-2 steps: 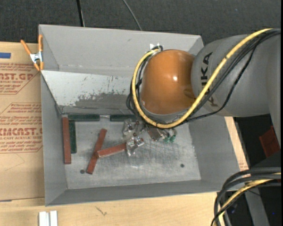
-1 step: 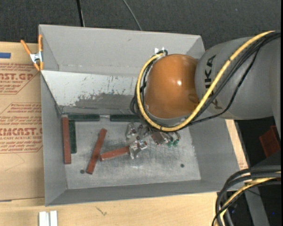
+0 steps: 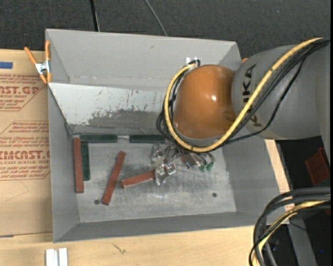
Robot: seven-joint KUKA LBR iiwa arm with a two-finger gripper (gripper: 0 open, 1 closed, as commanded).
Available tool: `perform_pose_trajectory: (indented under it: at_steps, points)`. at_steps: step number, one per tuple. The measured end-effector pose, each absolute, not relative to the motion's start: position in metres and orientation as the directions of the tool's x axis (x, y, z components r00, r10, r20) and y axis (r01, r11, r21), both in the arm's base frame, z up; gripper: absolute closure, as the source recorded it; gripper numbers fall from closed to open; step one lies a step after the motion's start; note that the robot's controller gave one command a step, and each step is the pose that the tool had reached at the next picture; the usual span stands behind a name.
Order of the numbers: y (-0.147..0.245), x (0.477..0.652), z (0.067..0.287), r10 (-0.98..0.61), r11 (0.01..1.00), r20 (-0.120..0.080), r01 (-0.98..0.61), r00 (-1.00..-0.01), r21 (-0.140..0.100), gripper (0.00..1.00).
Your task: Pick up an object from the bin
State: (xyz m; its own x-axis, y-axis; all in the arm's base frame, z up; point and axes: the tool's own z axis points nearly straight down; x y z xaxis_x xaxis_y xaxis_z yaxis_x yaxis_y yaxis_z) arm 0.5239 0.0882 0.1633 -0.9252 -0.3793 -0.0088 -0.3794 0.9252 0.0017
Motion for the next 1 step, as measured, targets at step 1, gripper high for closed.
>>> perform_pose_trajectory:
  at_steps: [1]
  points:
    - [0.0841, 0.5407, 0.124, -0.414, 0.91, 0.001, -0.414, -0.91, -0.001, 1.0]
